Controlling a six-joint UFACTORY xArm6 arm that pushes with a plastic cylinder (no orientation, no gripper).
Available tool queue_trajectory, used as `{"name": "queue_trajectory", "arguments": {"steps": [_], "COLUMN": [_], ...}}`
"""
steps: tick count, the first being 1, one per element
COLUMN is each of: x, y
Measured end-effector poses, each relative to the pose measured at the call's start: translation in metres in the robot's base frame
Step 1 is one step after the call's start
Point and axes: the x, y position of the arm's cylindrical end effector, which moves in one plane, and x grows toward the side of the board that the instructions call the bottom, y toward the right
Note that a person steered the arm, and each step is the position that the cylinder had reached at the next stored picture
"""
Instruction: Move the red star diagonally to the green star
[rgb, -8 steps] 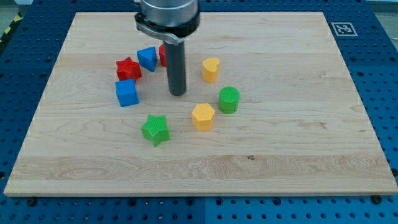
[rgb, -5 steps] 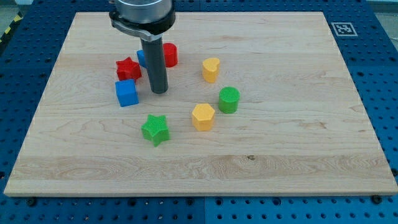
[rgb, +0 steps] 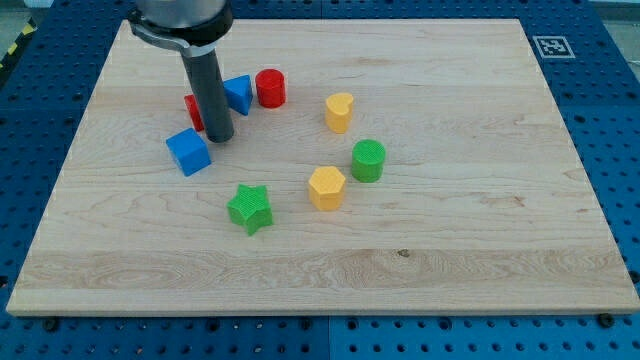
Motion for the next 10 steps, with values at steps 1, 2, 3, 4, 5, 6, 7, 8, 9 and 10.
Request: {"name": "queue_trajectory", "arguments": {"steps": [1, 2, 3, 4, 5, 6, 7, 8, 9, 10], "x": [0.0, -0.006, -0.018, -0.022, -0.022, -0.022, -0.022, -0.03, -0.036, -0.042], "y": [0.015, 0.03, 0.03, 0.027, 0.012, 0.0, 0.004, 0.016, 0.03, 0.048]}}
